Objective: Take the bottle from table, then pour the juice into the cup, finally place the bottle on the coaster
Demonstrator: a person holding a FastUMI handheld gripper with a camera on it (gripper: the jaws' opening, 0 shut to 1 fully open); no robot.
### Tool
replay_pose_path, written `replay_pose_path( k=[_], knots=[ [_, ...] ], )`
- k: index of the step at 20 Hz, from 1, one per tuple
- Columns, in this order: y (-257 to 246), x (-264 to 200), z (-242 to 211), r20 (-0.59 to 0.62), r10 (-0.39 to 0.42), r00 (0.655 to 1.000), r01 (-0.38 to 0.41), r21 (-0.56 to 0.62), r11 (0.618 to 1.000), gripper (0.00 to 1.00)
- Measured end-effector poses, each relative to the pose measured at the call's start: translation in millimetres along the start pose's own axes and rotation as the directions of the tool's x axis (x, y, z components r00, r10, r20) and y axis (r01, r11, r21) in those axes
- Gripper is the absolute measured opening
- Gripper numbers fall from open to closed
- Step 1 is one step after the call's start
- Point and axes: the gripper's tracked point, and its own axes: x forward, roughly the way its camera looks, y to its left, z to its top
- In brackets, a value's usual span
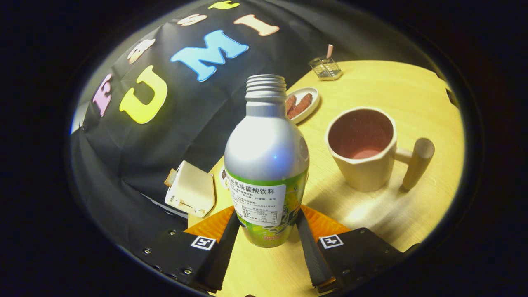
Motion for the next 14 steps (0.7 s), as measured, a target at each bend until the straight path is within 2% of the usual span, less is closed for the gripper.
replay_pose_path(
  k=[9, 14],
  knots=[
    [11, 13, 28, 0.122, -0.085, 0.989, 0.108, -0.198, 0.974, 0.76],
    [8, 26, 42, 0.187, -0.132, 0.973, 0.189, -0.335, 0.923, 0.76]
  ],
)
